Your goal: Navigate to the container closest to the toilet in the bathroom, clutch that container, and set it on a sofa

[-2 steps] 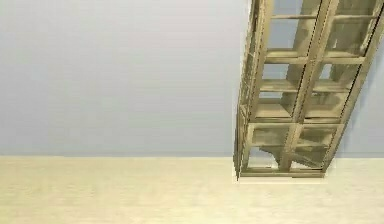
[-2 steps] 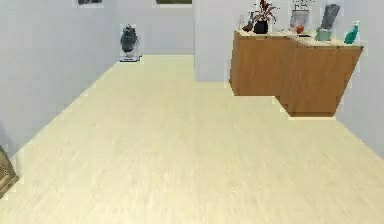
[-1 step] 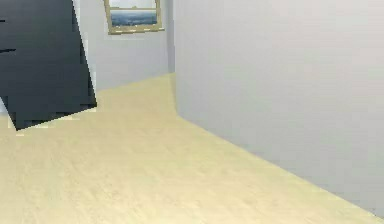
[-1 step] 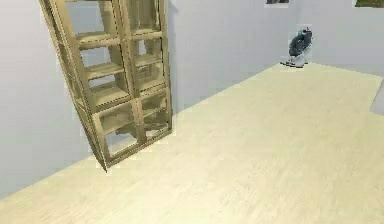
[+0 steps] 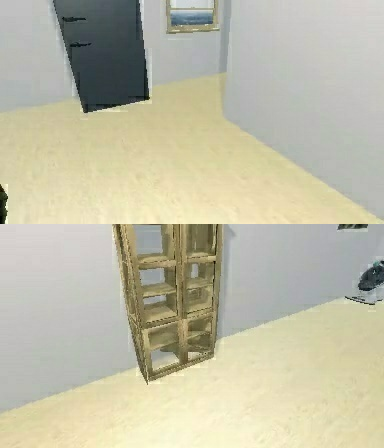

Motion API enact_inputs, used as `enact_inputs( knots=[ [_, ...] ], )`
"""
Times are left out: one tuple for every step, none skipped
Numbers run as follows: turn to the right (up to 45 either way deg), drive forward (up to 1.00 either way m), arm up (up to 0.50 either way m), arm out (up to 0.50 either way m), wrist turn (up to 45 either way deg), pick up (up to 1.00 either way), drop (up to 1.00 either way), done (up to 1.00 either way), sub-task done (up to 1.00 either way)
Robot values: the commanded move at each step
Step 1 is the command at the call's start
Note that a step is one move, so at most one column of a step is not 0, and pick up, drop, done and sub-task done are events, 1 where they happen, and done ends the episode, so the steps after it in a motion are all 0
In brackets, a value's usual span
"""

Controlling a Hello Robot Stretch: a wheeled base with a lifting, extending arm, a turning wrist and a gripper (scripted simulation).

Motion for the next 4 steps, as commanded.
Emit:
enact_inputs(
  knots=[
    [0.0,1.00,0.00,0.00,0.0,0.00,0.00,0.00,0.00],
    [0.0,1.00,0.00,0.00,0.0,0.00,0.00,0.00,0.00],
    [-3.0,0.00,0.00,0.00,0.0,0.00,0.00,0.00,0.00],
    [0.0,0.70,0.00,0.00,0.0,0.00,0.00,0.00,0.00]
  ],
)
